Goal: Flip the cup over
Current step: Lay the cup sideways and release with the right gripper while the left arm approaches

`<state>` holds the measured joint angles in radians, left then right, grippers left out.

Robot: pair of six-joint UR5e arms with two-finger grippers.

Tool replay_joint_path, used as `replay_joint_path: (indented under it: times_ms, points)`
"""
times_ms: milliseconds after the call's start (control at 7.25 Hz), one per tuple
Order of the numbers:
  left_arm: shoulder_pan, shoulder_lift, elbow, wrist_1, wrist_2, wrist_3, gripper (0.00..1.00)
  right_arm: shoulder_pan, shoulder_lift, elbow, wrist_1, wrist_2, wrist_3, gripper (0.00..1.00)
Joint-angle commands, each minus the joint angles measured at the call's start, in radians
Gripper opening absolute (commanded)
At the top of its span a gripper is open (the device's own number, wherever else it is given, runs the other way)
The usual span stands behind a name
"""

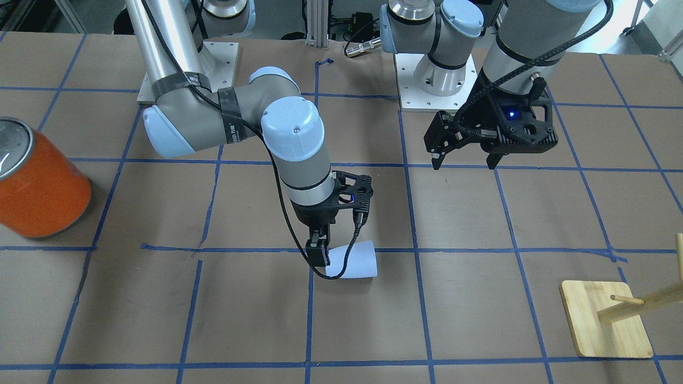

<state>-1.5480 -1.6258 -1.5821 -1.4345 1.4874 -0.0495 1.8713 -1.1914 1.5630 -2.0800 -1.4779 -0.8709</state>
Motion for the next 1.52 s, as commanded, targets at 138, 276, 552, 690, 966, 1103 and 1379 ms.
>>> replay_joint_path:
  times_ms: [138,276,552,690,966,1103,1379]
  points:
    - [0.016,-0.051,-0.088,0.116,-0.119,-0.001,1.0,-0.269,-0.184,0.006,0.367,-0.012,0.221,1.0]
    - [0.02,-0.069,-0.149,0.238,-0.198,0.0,1.0,-0.326,-0.245,0.006,0.438,-0.025,0.34,1.0]
    - [0.058,-0.11,-0.199,0.27,-0.38,0.003,1.0,-0.342,-0.292,-0.006,0.442,-0.103,0.607,1.0]
    - [0.063,-0.14,-0.203,0.276,-0.435,0.005,1.0,-0.336,-0.294,-0.009,0.443,-0.169,0.701,1.0]
    - [0.063,-0.21,-0.316,0.454,-0.481,0.003,1.0,-0.331,-0.336,-0.017,0.481,-0.171,0.849,1.0]
    - [0.063,-0.236,-0.379,0.561,-0.531,0.002,1.0,-0.328,-0.341,-0.024,0.459,-0.162,0.846,1.0]
    - [0.063,-0.282,-0.386,0.574,-0.6,0.0,1.0,-0.336,-0.336,-0.035,0.452,-0.159,0.854,1.0]
